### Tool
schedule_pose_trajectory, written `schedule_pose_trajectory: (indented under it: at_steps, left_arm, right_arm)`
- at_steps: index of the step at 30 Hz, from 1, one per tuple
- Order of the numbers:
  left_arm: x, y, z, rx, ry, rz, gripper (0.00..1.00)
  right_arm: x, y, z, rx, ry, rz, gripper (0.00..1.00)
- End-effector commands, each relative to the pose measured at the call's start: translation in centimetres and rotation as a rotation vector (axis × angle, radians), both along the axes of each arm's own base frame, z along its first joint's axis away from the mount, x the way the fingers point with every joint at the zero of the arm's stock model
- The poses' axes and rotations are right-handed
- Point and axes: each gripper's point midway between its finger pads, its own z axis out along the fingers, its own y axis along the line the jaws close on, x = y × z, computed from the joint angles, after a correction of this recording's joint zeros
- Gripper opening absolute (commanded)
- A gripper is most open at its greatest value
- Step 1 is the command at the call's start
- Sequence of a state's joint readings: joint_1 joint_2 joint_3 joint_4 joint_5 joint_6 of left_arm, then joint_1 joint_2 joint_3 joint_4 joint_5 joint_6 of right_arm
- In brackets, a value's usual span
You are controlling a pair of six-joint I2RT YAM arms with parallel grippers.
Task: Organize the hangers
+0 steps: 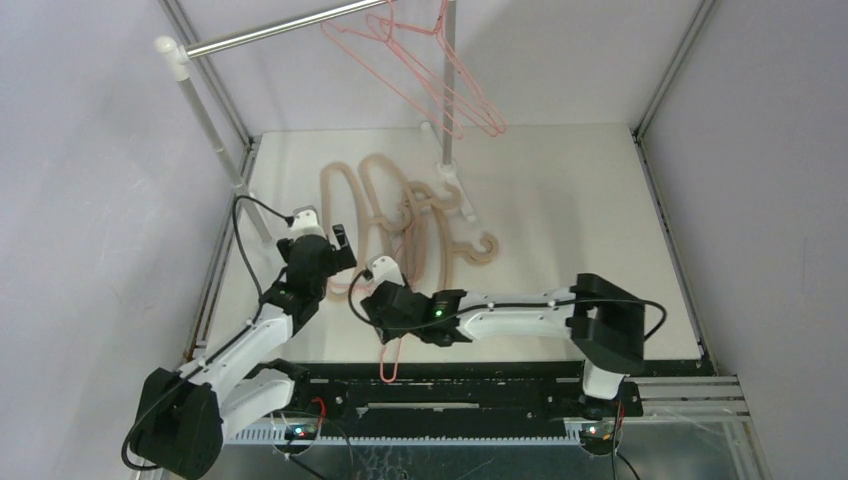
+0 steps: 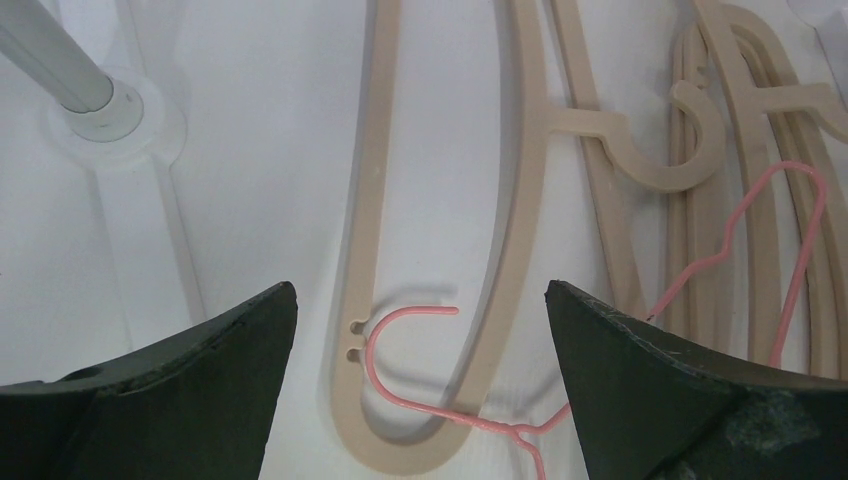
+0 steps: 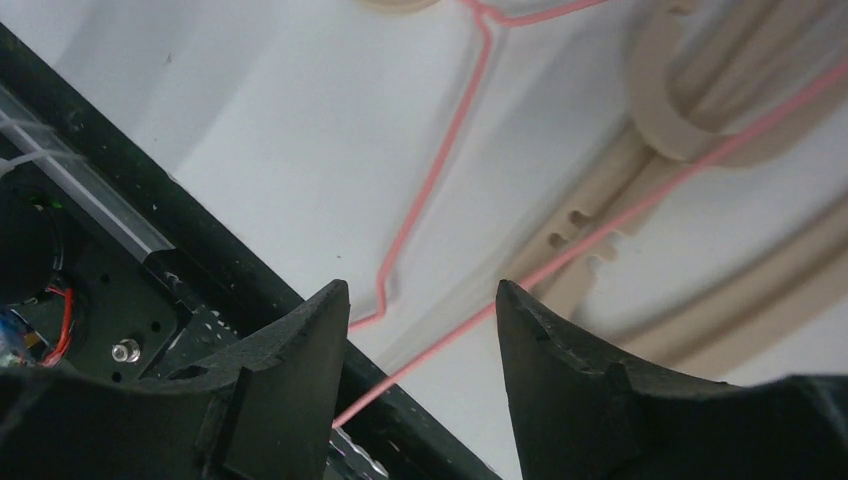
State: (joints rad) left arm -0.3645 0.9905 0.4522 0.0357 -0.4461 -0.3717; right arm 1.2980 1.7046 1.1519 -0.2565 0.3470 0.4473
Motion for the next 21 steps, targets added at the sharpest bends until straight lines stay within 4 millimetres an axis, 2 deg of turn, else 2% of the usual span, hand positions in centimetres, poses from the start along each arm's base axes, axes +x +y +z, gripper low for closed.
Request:
schedule_pose_trajectory:
  at_steps: [1,4,16,21]
  left_arm:
    - [-0.6,0.6,0.7,-0.012,-0.023,0.037,0.99]
    - [-1.0,0.9,1.0,-0.016,-0.037,0.041,1.00]
    - [-1.6,1.2,1.1,-0.017,-0.044,0.049,0.99]
    - [-1.8,1.4,1.3,-0.021,-0.057,0.054,0.99]
  right_arm:
    - [-1.0,3.3,-0.2,0.054,0.049,0.034,0.64]
    - [-0.9,4.3,-1.0,0.056,0.073,0.031,0.63]
    - [-0.3,5.3,-5.0,0.032,0.143,0.009,0.56]
    - [0.6,4.5,-6.5,-0.014,0.128,-0.065,0.53]
